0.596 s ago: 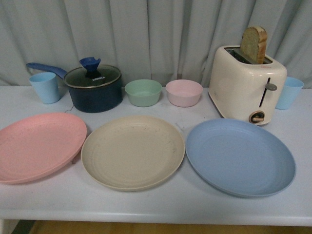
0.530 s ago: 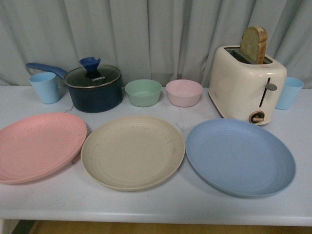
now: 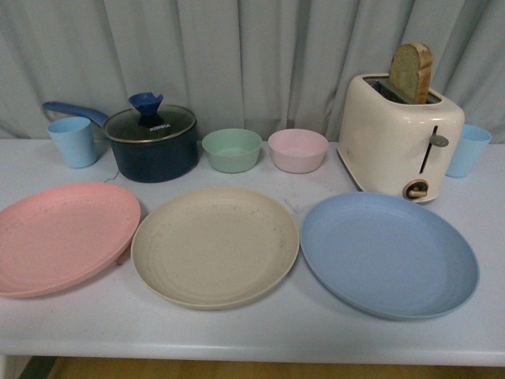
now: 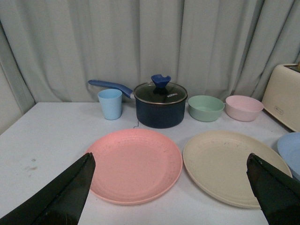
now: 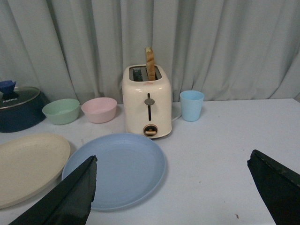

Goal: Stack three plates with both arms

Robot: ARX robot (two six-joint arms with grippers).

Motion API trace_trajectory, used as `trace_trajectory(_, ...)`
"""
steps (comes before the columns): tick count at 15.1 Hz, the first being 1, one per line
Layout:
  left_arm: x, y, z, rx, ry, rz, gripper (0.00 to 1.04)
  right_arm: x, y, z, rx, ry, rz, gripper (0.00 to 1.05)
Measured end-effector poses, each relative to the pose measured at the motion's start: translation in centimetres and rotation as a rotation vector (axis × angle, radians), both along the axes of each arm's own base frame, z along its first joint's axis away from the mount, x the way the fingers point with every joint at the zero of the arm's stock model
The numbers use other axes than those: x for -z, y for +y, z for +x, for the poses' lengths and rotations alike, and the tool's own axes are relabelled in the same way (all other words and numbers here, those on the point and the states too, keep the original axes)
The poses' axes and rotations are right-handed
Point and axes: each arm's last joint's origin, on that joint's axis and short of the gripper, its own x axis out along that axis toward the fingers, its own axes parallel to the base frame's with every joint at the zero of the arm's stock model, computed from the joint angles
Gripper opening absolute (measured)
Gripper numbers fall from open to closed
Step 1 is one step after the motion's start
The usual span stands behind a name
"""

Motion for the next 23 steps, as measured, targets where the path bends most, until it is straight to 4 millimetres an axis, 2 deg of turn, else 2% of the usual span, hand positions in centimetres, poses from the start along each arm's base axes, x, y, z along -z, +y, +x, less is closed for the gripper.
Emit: trace_trajectory(23,0.0,0.0,0.0,0.0,0.0,0.0,0.98,0.0,0.0,0.0,0.0,0.0,0.0,0.98)
